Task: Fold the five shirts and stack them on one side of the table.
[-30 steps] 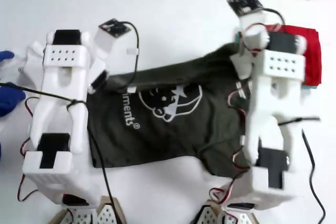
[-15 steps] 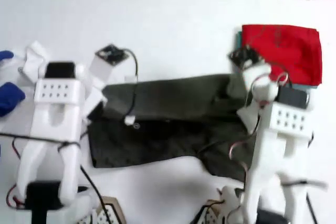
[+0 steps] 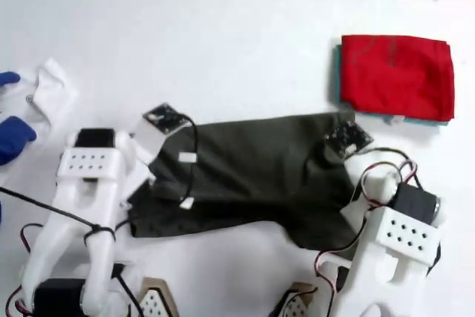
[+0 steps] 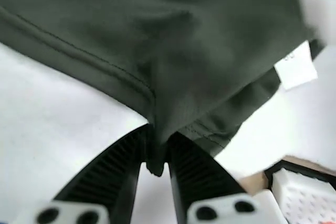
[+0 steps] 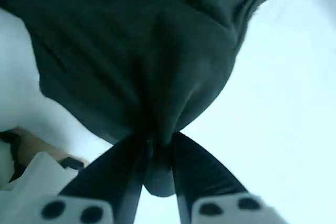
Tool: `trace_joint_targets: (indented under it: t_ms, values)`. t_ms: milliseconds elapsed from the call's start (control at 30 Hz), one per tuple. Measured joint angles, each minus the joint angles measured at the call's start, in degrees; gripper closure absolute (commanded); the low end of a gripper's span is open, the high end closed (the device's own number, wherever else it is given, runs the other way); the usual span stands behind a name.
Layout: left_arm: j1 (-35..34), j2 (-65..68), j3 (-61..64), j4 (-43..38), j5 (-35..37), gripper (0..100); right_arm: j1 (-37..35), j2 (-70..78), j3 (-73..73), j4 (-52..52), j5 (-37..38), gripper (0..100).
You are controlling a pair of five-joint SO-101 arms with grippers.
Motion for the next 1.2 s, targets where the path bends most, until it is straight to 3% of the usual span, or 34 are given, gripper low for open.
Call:
trace_joint_targets:
  t_ms: [233,400,567,800,900,933,967,1200]
  values:
    - [0.0,0.0,3.8,-4.0,-0.2,97,0.0,-0.4,6.2,-4.2,1.0,95.3]
    - [0.0,-0.1,3.8,-4.0,-0.2,86,0.1,-0.5,6.3,-4.6,1.0,81.2]
    - [-0.2,-0.5,2.3,-0.6,-3.3,80,-2.1,-0.5,4.3,-3.7,0.9,82.7]
    - [-0.1,-0.5,-13.3,14.0,-6.9,81,-8.6,-0.5,-5.7,-1.3,-7.8,83.0]
    - [-0.1,-0.5,-22.5,18.0,-6.9,96,-11.6,-0.5,-10.6,-1.6,-12.0,90.8]
    - [-0.1,-0.5,-24.6,18.1,-6.2,99,-13.0,-0.5,-11.3,-2.5,-13.5,97.4]
    - [-0.1,-0.5,-25.7,18.0,-4.9,96,-14.3,-0.5,-11.6,-3.6,-14.8,99.0]
    - [3.0,6.3,-19.2,3.6,1.1,98,-21.4,5.7,-9.6,-17.8,-23.1,97.9]
